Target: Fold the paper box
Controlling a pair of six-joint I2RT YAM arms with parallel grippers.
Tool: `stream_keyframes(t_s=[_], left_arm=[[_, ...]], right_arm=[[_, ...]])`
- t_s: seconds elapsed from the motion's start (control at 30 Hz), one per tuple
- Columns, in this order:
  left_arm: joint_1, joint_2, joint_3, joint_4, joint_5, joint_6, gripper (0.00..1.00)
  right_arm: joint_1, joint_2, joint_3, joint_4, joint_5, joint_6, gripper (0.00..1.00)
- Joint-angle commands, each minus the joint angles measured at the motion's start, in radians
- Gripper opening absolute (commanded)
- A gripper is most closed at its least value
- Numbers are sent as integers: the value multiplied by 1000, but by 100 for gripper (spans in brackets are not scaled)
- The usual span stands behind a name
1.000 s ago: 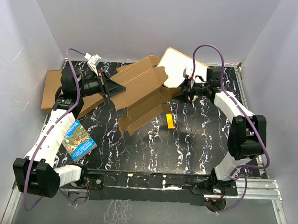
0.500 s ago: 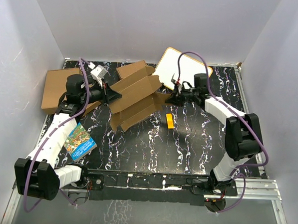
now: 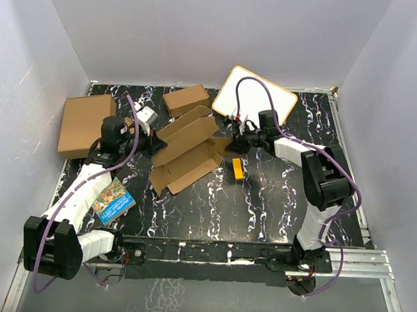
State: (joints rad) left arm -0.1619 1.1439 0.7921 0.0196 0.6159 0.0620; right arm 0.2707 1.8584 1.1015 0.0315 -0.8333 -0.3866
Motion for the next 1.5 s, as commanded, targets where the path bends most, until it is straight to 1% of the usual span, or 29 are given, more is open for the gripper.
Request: stream_keyframes(t_s=[0.0, 0.17, 0.3, 0.43, 0.53, 0.7, 0.77, 0.83, 0.97, 1.07, 1.17, 1.23, 1.3, 1.33, 1.37, 1.4, 1.43, 1.47], left_arm=[[-1, -10, -34, 24, 1, 44, 0], [-16, -19, -55, 15, 19, 86, 0], [-26, -26, -69, 10, 25, 97, 0], [-26, -40, -89, 28, 17, 93, 0], [-25, -37, -92, 28, 20, 94, 0], [-27, -47, -109, 44, 33, 95, 0], [-27, -55, -118, 51, 44, 97, 0], [-27, -62, -123, 56, 52, 100, 0], [-27, -79, -135, 63, 59, 106, 0], [-28, -90, -140, 70, 67, 110, 0], [-28, -97, -148, 79, 77, 111, 0], [-28, -99, -151, 84, 85, 113, 0], [-28, -99, -151, 86, 91, 114, 0], [-29, -98, -151, 88, 94, 113, 0], [-30, -100, -152, 89, 98, 114, 0], [-29, -100, -152, 90, 102, 113, 0], [-30, -103, -153, 93, 108, 113, 0], [-31, -103, -153, 95, 111, 111, 0]], right_arm=[[3, -24, -21, 100, -39, -1, 9], [4, -51, -84, 142, -100, -3, 11], [5, -50, -98, 90, -147, -41, 12], [9, -76, -135, 90, -172, -48, 14], [17, -94, -156, 90, -188, -64, 21], [19, -102, -160, 85, -217, -82, 30], [18, -100, -151, 84, -230, -83, 36], [18, -104, -141, 71, -249, -94, 45], [6, -106, -101, -12, -292, -161, 63], [-36, -106, -43, -152, -332, -288, 73], [-86, -106, 38, -373, -343, -490, 76], [-124, -138, 87, -453, -349, -552, 77], [-159, -146, 116, -460, -353, -538, 77], [-167, -145, 129, -434, -326, -495, 76], [-169, -144, 132, -342, -283, -405, 75], [-169, -143, 127, -259, -243, -308, 73], [-169, -138, 116, -166, -210, -213, 68], [-168, -131, 104, -76, -172, -119, 60]])
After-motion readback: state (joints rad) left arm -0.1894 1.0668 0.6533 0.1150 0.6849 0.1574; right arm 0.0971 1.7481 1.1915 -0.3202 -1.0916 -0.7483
